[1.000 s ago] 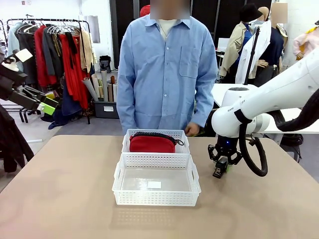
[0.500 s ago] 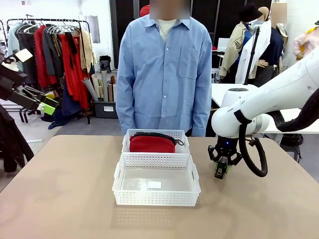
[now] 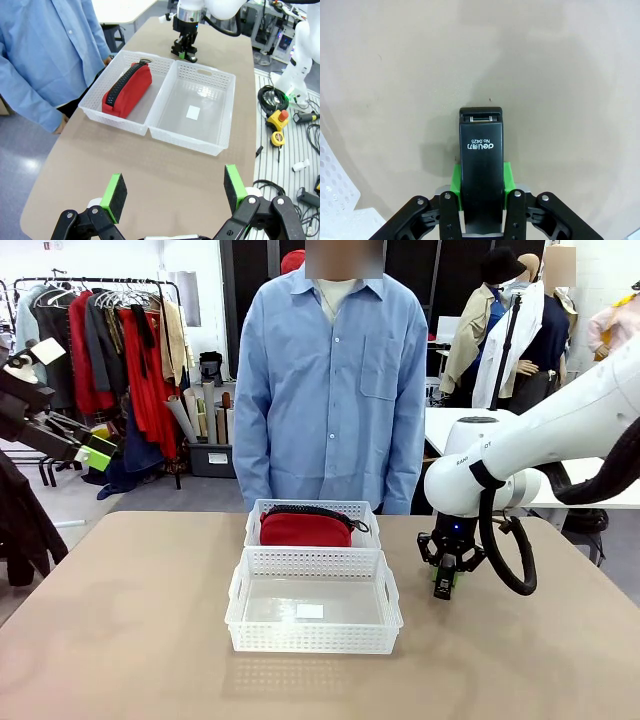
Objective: Distribute items into two baskets.
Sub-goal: Pick up the Stapler that the person points to.
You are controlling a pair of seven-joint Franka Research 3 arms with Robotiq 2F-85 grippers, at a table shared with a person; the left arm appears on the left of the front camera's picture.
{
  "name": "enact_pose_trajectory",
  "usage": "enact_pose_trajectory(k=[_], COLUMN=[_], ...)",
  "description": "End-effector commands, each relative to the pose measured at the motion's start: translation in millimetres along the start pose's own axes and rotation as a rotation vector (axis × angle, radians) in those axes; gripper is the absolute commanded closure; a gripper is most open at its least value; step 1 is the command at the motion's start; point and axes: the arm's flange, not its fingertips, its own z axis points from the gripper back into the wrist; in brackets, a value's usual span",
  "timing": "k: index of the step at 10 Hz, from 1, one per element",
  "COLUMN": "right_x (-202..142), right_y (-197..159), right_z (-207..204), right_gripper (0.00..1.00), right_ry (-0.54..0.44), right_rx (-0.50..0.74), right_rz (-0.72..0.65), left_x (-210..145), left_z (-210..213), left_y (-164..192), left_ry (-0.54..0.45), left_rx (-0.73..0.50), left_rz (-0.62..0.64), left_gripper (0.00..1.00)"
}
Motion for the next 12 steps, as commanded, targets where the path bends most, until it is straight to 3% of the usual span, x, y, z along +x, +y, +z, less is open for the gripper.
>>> enact_pose_trajectory(k=[1, 5, 7, 9, 12], right_x=[4.8, 4.4, 2.1, -10.6, -19.7], right_y=[2.8, 0.8, -2.1, -12.1, -32.1], right_z=[-0.2, 0.0, 8.4, 44.2, 95.8], right_gripper=[1.0, 1.0, 1.0, 1.0, 1.0], right_ry=[-0.022, -0.036, 0.033, 0.042, 0.065], right_rx=[-0.018, -0.027, 0.016, 0.079, 0.075], right_rz=[-0.016, 0.016, 0.104, 0.258, 0.395], left_x=[0.1, 0.1, 0.1, 0.1, 0.1], left_z=[0.9, 0.9, 0.9, 0.9, 0.9], left_y=[-0.6, -0.6, -0.6, -0.6, -0.6], left_ry=[-0.001, -0.001, -0.001, -0.001, -0.001], left_rx=[-0.005, -0.005, -0.005, -0.005, -0.005], left_rz=[0.004, 0.004, 0.004, 0.004, 0.004], left_gripper=[0.0, 0.0, 0.0, 0.0, 0.0])
